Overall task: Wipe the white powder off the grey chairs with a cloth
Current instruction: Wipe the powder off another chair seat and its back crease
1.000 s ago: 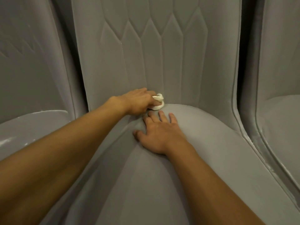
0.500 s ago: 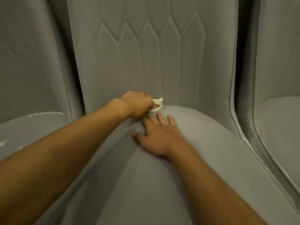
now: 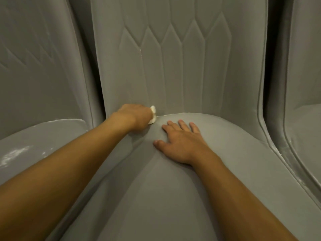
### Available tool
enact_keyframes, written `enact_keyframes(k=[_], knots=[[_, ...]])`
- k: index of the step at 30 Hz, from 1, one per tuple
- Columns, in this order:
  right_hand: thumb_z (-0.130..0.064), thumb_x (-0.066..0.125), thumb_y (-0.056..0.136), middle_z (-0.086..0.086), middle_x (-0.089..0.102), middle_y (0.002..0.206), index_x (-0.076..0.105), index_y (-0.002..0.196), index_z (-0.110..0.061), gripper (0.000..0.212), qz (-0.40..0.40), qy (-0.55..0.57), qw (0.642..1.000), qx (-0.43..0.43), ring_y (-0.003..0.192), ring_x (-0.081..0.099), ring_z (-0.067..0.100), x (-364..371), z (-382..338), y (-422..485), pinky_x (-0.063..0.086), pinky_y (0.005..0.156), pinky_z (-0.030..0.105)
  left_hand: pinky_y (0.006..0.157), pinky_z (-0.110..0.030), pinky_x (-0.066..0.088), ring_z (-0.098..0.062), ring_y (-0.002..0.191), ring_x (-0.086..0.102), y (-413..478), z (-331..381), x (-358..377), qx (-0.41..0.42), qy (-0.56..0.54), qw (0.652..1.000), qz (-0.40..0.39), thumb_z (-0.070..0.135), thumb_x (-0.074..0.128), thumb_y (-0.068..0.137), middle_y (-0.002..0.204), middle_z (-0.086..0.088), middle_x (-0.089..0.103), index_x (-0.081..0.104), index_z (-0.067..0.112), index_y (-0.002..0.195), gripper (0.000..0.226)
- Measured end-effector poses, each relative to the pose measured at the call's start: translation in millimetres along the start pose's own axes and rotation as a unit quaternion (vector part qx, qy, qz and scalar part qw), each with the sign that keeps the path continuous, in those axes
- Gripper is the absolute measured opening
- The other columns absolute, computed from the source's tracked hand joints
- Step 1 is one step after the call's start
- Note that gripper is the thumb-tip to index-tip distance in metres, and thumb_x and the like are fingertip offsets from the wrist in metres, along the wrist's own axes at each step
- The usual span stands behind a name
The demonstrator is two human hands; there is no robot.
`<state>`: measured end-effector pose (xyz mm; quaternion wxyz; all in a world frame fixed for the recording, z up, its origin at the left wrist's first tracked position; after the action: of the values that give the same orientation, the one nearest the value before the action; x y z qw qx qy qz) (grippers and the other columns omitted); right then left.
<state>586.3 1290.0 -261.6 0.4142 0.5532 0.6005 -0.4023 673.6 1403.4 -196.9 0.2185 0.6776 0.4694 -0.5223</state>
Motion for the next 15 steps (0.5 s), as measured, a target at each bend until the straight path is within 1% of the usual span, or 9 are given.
enact_keyframes(k=[2,3,5,8,11,13,15], knots=[[-0.069,0.031,0.095,-0.009,0.008,0.167,0.021,0.157,-0.032,0.073,0.002,0.003,1.0,-0.003,0.154,-0.002,0.019,0,0,0,-0.006,0.123,0.049,0.09,-0.037,0.038,-0.034,0.126,0.051,10,15,-4,0.045,-0.013,0.998,0.034,0.033,0.039,0.107,0.138,-0.009,0.049,0.044,0.031,0.149,0.042],[-0.069,0.031,0.094,-0.009,0.009,0.167,0.022,0.157,-0.031,0.073,0.003,0.006,1.0,-0.004,0.154,-0.002,0.019,0,0,1,-0.006,0.123,0.049,0.09,-0.038,0.038,-0.034,0.126,0.05,16,22,-4,0.05,-0.011,0.998,0.038,0.034,0.037,0.107,0.138,-0.008,0.047,0.041,0.032,0.151,0.044],[-0.068,0.031,0.094,-0.009,0.01,0.167,0.023,0.156,-0.031,0.072,0.008,0.012,1.0,-0.007,0.154,-0.001,0.019,0,0,1,-0.006,0.123,0.049,0.091,-0.04,0.04,-0.033,0.126,0.051,22,30,-4,0.028,-0.004,0.999,0.035,0.034,0.033,0.108,0.139,-0.008,0.048,0.045,0.026,0.149,0.043],[-0.069,0.031,0.095,-0.01,0.01,0.167,0.023,0.156,-0.032,0.072,0.005,0.012,1.0,-0.007,0.154,-0.001,0.018,0,1,0,-0.006,0.123,0.048,0.095,-0.039,0.042,-0.032,0.127,0.055,20,27,-6,-0.021,0.014,0.999,0.034,0.032,0.035,0.108,0.141,-0.008,0.053,0.051,0.021,0.143,0.04],[-0.069,0.031,0.095,-0.01,0.008,0.167,0.021,0.157,-0.033,0.072,0.0,0.013,1.0,-0.008,0.154,-0.001,0.017,-2,3,-2,-0.006,0.123,0.046,0.098,-0.038,0.042,-0.03,0.127,0.056,7,12,-2,-0.053,0.022,0.998,0.0,0.032,0.036,0.108,0.143,-0.008,0.056,0.053,0.018,0.141,0.039],[-0.069,0.031,0.095,-0.01,0.008,0.167,0.022,0.157,-0.033,0.072,-0.001,0.019,1.0,-0.01,0.154,-0.002,0.016,-2,4,-3,-0.006,0.123,0.046,0.096,-0.038,0.044,-0.03,0.124,0.057,-2,3,2,-0.05,0.032,0.998,-0.036,0.03,0.043,0.106,0.141,-0.008,0.057,0.052,0.019,0.14,0.037],[-0.068,0.031,0.096,-0.01,0.008,0.167,0.022,0.157,-0.033,0.071,-0.002,0.024,1.0,-0.009,0.154,-0.002,0.016,-3,3,-3,-0.006,0.123,0.046,0.091,-0.037,0.043,-0.032,0.122,0.056,-11,-6,5,-0.041,0.025,0.996,-0.077,0.025,0.046,0.103,0.139,-0.009,0.056,0.051,0.021,0.143,0.04]])
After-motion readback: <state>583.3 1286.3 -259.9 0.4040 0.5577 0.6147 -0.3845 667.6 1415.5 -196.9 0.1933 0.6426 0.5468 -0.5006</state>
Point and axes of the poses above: each hand's wrist, its own y-axis towards the middle knuckle, its own x-axis out of the palm, z = x × y, the point moved 4 cm from there along y, towards the middle knuckle
